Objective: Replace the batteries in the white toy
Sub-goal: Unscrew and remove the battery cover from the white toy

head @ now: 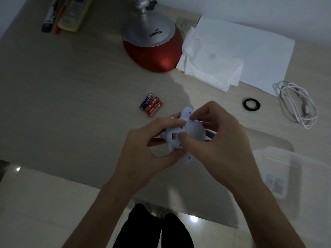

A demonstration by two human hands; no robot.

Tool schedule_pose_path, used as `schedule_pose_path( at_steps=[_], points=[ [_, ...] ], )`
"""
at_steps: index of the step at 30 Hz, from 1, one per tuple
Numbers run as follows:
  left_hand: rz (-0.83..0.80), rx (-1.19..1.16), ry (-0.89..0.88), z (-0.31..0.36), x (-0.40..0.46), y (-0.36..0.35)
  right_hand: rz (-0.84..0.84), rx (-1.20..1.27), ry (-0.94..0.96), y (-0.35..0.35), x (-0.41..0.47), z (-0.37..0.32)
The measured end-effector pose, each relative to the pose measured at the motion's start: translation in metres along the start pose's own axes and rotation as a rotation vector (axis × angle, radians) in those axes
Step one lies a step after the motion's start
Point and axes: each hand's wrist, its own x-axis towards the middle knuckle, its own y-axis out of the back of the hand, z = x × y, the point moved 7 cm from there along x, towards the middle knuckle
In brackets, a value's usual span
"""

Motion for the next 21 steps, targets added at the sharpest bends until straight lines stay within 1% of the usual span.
schedule_pose_path(
  at_steps=[4,12,16,21],
  points=[
    [0.000,-0.002,-0.006,-0.001,-0.001,0.000,0.002,-0.043,0.002,-0.003,0.001,0.000],
    [0.024,-0.017,0.002,-0.004,-0.004,0.000,-0.006,-0.016,0.023,-0.003,0.000,0.002],
    [0.015,-0.013,0.006,-0.005,-0.003,0.000,-0.020,0.053,0.020,0.000,0.000,0.004],
    [-0.002,-0.042,0.024,-0.006,0.001,0.002,-0.057,0.169,0.069,0.005,-0.001,0.006]
  ],
)
